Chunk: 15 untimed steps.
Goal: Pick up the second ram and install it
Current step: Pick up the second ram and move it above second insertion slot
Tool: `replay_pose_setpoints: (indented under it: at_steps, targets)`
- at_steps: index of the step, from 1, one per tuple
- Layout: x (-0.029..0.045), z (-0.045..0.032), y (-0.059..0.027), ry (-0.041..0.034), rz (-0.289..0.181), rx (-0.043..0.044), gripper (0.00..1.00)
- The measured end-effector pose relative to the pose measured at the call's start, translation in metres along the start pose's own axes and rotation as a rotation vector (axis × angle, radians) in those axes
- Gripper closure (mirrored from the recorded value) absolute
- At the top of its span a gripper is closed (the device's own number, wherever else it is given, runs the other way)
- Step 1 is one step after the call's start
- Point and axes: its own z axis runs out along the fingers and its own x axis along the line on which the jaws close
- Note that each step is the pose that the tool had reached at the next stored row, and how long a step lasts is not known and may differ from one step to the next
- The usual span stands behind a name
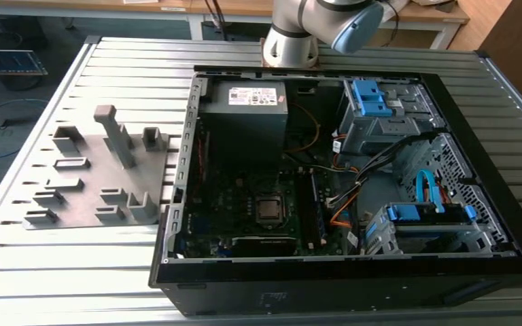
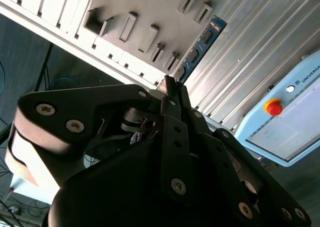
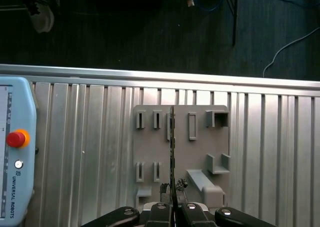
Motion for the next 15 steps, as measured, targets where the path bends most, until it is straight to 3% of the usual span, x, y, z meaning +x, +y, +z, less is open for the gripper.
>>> replay_pose_setpoints:
  at_steps: [12, 15]
  targets:
    - [-0.0009, -0.0226, 0.0009, 0.0, 0.0, 0.0, 0.86]
    - [-0.001, -0.0242, 0.0009, -0.0002, 0.0, 0.0001, 0.86]
